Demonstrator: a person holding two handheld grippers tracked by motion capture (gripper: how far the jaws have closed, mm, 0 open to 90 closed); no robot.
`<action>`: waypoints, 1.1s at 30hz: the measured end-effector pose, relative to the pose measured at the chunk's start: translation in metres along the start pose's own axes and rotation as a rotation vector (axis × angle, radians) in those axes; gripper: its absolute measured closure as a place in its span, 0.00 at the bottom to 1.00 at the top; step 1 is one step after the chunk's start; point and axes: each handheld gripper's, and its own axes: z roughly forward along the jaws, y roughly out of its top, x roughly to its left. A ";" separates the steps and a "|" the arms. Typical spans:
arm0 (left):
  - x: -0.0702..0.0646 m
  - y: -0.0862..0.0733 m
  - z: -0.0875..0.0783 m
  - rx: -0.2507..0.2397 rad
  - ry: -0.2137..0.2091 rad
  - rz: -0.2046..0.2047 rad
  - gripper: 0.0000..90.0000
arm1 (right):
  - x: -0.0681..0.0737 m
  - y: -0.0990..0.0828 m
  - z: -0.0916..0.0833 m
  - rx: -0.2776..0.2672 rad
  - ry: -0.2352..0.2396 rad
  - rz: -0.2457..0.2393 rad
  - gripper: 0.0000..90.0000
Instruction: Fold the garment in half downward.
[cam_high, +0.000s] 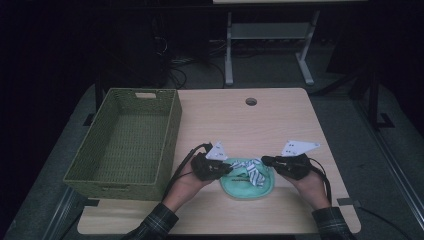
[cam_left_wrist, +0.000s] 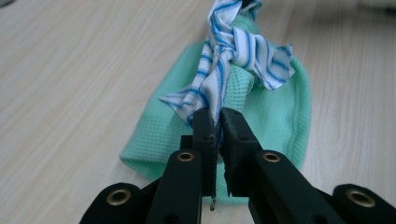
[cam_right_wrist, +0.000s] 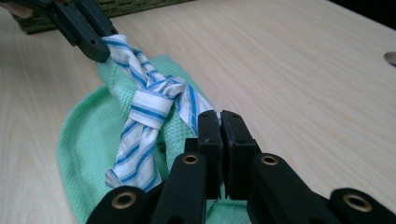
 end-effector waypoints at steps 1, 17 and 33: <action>-0.001 -0.001 0.001 0.002 -0.003 -0.001 0.94 | 0.001 -0.001 0.000 0.005 0.006 0.001 0.97; -0.002 -0.007 -0.005 -0.029 0.030 -0.003 0.92 | 0.014 -0.007 -0.007 -0.017 0.035 -0.003 0.96; -0.028 -0.023 0.001 0.005 -0.124 -0.020 0.91 | 0.034 -0.031 -0.018 0.041 0.120 -0.004 0.96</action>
